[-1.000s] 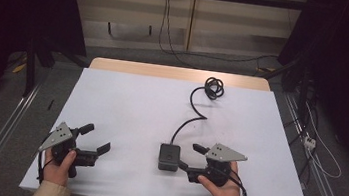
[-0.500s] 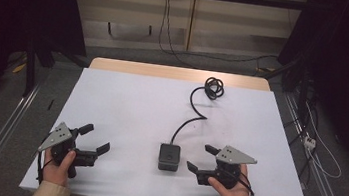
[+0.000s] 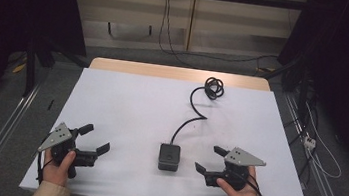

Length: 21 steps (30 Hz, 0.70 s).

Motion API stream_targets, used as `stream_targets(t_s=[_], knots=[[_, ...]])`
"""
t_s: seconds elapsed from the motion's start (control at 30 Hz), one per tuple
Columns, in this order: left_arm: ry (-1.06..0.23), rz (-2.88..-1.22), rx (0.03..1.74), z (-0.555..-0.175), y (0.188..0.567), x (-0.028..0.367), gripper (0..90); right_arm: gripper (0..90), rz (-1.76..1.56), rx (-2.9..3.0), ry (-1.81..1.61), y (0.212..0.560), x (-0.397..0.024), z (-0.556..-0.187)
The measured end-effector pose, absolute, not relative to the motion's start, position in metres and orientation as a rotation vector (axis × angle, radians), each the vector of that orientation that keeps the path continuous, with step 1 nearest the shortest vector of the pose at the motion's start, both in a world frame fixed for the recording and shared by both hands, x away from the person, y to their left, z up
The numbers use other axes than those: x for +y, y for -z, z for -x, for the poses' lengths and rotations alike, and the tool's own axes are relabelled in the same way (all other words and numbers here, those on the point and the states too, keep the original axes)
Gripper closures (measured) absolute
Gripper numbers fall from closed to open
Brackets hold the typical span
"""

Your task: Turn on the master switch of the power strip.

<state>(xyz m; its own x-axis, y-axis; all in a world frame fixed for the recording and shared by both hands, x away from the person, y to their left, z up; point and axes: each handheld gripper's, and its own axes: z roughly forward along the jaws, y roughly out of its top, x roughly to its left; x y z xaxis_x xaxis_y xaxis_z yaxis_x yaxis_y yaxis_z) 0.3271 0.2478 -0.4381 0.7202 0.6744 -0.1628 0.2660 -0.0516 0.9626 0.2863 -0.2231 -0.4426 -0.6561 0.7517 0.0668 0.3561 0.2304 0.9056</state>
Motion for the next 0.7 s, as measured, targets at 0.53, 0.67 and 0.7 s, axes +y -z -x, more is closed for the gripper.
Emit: stream_targets(t_s=[0.53, 0.67, 0.7], knots=[[-0.395, -1.636, 0.772, -0.327, 0.438, 0.248, 3.3, 12.3, -1.058, 2.094, -1.377, 0.444, -0.244, -0.283], [-0.394, -1.635, 0.774, -0.327, 0.439, 0.248, 3.3, 12.4, -1.062, 2.091, -1.365, 0.445, -0.248, -0.282], [-0.393, -1.634, 0.775, -0.327, 0.439, 0.248, 3.3, 12.5, -1.064, 2.091, -1.358, 0.445, -0.249, -0.281]])
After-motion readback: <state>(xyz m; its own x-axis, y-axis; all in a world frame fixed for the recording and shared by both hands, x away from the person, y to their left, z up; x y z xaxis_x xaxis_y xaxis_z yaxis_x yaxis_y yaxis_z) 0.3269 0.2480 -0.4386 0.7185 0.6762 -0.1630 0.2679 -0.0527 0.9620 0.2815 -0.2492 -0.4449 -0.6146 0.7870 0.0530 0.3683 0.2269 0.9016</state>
